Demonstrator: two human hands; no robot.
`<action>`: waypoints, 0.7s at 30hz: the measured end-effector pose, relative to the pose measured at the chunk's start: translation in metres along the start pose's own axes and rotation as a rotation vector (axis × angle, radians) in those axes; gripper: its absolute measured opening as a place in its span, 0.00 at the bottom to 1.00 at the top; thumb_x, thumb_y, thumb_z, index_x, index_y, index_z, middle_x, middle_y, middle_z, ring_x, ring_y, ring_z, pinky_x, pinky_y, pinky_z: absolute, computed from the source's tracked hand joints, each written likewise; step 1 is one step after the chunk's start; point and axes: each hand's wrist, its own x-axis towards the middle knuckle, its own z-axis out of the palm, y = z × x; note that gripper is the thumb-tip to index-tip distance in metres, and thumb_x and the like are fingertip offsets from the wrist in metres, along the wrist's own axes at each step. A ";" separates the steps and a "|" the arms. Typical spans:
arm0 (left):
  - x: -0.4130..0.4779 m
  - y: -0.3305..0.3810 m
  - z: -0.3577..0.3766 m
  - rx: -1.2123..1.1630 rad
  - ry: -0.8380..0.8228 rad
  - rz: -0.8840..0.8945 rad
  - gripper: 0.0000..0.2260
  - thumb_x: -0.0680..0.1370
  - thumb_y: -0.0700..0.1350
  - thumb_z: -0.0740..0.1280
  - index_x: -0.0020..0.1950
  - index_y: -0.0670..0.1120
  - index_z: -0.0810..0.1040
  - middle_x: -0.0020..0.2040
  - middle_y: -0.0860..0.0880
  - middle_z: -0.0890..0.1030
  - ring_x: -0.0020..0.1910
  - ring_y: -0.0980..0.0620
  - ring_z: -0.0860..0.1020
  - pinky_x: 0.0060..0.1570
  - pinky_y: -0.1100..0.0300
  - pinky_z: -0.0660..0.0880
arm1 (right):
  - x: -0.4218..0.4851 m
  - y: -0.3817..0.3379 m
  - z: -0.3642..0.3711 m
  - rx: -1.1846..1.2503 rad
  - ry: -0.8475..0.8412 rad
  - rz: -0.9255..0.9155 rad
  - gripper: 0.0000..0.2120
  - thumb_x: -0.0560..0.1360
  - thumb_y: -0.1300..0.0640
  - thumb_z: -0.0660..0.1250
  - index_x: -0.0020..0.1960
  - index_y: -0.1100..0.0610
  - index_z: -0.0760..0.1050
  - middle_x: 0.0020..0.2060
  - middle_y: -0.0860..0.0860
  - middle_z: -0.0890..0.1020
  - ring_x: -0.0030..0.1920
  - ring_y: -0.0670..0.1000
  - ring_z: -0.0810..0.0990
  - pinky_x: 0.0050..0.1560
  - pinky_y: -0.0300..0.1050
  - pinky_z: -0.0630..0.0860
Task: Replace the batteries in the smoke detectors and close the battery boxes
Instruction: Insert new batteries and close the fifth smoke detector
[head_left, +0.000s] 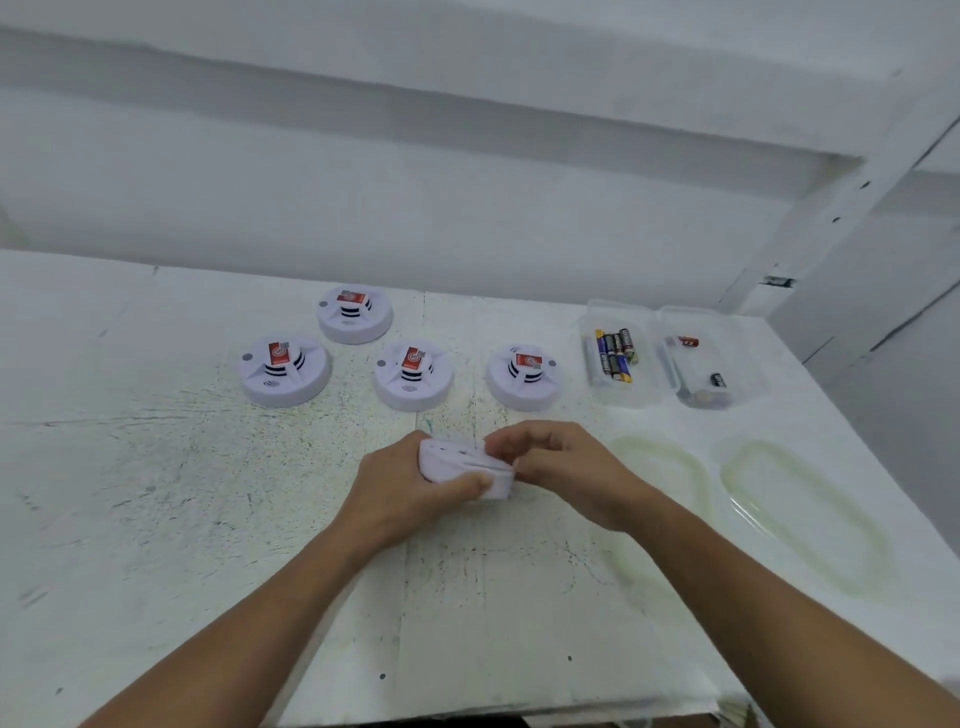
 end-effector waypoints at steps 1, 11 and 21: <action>0.003 0.008 -0.003 -0.008 -0.008 -0.044 0.25 0.60 0.73 0.64 0.40 0.52 0.78 0.36 0.56 0.80 0.36 0.57 0.77 0.34 0.61 0.70 | -0.001 0.000 0.000 0.095 -0.011 0.004 0.15 0.71 0.66 0.64 0.56 0.63 0.79 0.55 0.60 0.81 0.55 0.55 0.80 0.59 0.47 0.77; 0.020 0.034 -0.028 -0.223 -0.324 -0.244 0.43 0.68 0.77 0.40 0.37 0.42 0.79 0.27 0.47 0.76 0.22 0.55 0.64 0.25 0.64 0.59 | 0.001 -0.014 0.009 0.279 0.128 -0.086 0.11 0.79 0.57 0.62 0.58 0.61 0.75 0.48 0.62 0.82 0.42 0.57 0.80 0.39 0.50 0.79; 0.013 0.012 -0.005 -0.604 -0.049 0.011 0.08 0.79 0.43 0.64 0.51 0.40 0.79 0.42 0.39 0.82 0.38 0.41 0.81 0.43 0.47 0.79 | 0.017 -0.002 0.028 0.627 0.317 -0.033 0.13 0.80 0.57 0.60 0.56 0.64 0.77 0.49 0.62 0.82 0.40 0.56 0.82 0.33 0.47 0.79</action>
